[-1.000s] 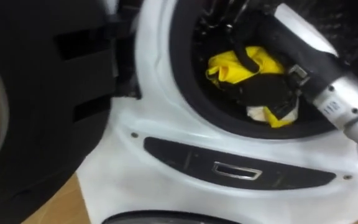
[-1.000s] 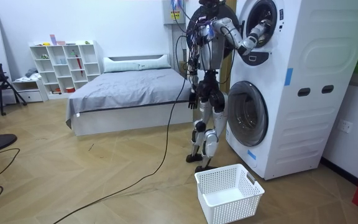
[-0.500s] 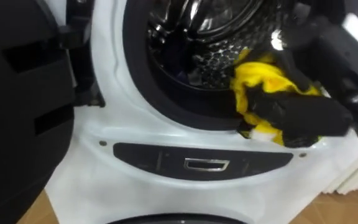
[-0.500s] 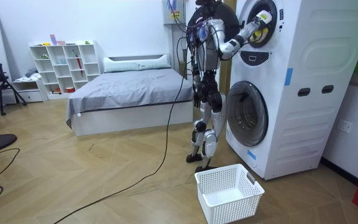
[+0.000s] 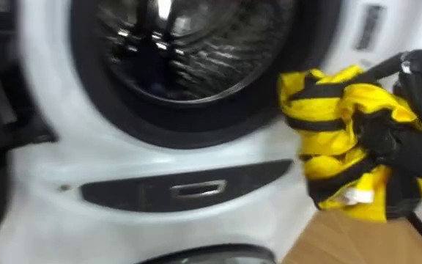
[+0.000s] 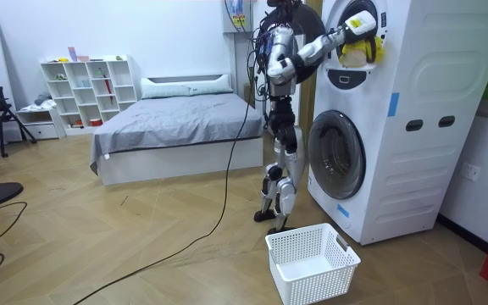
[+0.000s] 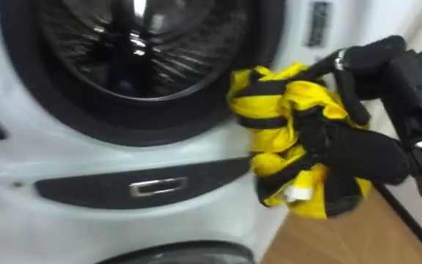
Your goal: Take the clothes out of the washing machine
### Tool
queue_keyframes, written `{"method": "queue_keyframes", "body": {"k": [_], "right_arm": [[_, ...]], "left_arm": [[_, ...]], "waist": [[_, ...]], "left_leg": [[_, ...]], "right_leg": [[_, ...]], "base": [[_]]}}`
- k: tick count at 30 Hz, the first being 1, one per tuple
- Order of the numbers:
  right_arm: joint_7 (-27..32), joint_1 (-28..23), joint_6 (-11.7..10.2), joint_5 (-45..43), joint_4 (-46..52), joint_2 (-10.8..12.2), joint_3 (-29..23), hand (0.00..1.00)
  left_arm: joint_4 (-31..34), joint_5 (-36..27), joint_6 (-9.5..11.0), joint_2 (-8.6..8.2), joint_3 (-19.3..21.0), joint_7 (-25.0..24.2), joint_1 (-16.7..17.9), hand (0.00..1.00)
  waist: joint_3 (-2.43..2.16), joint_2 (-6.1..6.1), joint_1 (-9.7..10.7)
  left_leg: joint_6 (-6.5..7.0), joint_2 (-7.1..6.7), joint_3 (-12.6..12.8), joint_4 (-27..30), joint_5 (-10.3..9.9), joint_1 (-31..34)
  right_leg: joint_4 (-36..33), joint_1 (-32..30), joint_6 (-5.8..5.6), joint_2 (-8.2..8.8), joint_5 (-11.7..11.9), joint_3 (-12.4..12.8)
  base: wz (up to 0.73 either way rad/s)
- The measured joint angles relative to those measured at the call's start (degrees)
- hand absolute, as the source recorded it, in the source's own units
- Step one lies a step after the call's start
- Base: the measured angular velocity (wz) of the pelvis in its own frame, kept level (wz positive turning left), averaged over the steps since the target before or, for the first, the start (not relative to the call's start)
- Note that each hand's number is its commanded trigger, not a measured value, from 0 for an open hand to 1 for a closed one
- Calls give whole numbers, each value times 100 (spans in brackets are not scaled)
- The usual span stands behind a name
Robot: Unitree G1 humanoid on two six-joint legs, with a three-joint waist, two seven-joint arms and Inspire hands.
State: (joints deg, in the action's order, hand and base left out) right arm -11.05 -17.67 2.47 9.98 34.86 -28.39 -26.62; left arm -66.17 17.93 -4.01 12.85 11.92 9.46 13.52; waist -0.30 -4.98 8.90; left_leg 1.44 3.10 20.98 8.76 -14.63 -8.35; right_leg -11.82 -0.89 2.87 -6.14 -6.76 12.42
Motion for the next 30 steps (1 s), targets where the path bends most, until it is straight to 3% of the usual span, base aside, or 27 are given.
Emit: {"method": "queue_keyframes", "body": {"k": [2, 3, 6, 8, 9, 14, 20, 23, 26, 30], "right_arm": [[67, -45, 138, 10, -333, 3, -21, 100], [102, -48, 149, 9, -534, 7, -23, 100], [112, -125, 223, -20, -918, 143, -51, 100], [99, -185, 264, -30, -1115, 195, -52, 100], [110, -205, 275, -26, -1281, 253, -31, 100], [103, -204, 351, 6, -2262, 472, 371, 100], [-51, 278, 395, 150, -3874, 632, 1085, 100], [-108, 523, 382, 152, -4582, 696, 1365, 100], [-44, 698, 305, 291, -5380, 781, 1549, 100], [148, 1072, 155, 347, -6567, 925, 1662, 100]], "left_arm": [[-3, -37, -64, 25, -142, -18, -34, 0], [-30, -36, -64, 62, -246, -32, -127, 0], [-20, -46, -6, 183, -353, -87, -398, 0], [-198, -220, -207, 193, -447, -133, -494, 0], [-188, -262, -204, 220, -605, -134, -396, 0], [-108, -372, -308, 274, -1148, -119, -543, 0], [-114, -494, -338, 269, -1692, -143, -782, 0], [-115, -499, -328, 241, -1845, -257, -931, 0], [-115, -570, -265, 214, -2168, -337, -1089, 0], [-194, -807, 20, 69, -2327, -340, -1148, 0]], "waist": [[13, 17, 260], [46, 38, 385], [77, 86, 564], [65, 177, 641], [78, 167, 633], [63, 165, 700], [102, 352, 608], [90, 494, 557], [118, 690, 539], [108, 978, 530]], "left_leg": [[-35, 44, 249, 16, -6, 9], [-59, 74, 425, 17, -13, 15], [-127, 162, 903, 67, -56, 40], [-173, 199, 1149, 83, -86, 42], [-200, 223, 1271, 97, -105, 61], [-199, 229, 1334, 119, -113, 254], [-169, 223, 1333, 205, -130, 556], [-158, 224, 1309, 318, -135, 810], [-158, 215, 1231, 402, -135, 989], [-160, 218, 1232, 398, -132, 1077]], "right_leg": [[-4, -80, 16, -78, 53, 208], [-33, -153, 18, -146, 92, 371], [-90, -338, 26, -320, 197, 748], [-95, -430, 33, -377, 266, 786], [-81, -464, 47, -397, 320, 754], [-95, -699, 57, -393, 356, 672], [-142, -994, 39, -378, 368, 712], [-215, -1239, 38, -376, 367, 696], [-232, -1383, 40, -365, 365, 678], [-295, -1501, 61, -379, 335, 676]], "base": [[-70], [-81], [-85], [-80], [-84], [-16], [-1], [-4], [6], [-1]]}}
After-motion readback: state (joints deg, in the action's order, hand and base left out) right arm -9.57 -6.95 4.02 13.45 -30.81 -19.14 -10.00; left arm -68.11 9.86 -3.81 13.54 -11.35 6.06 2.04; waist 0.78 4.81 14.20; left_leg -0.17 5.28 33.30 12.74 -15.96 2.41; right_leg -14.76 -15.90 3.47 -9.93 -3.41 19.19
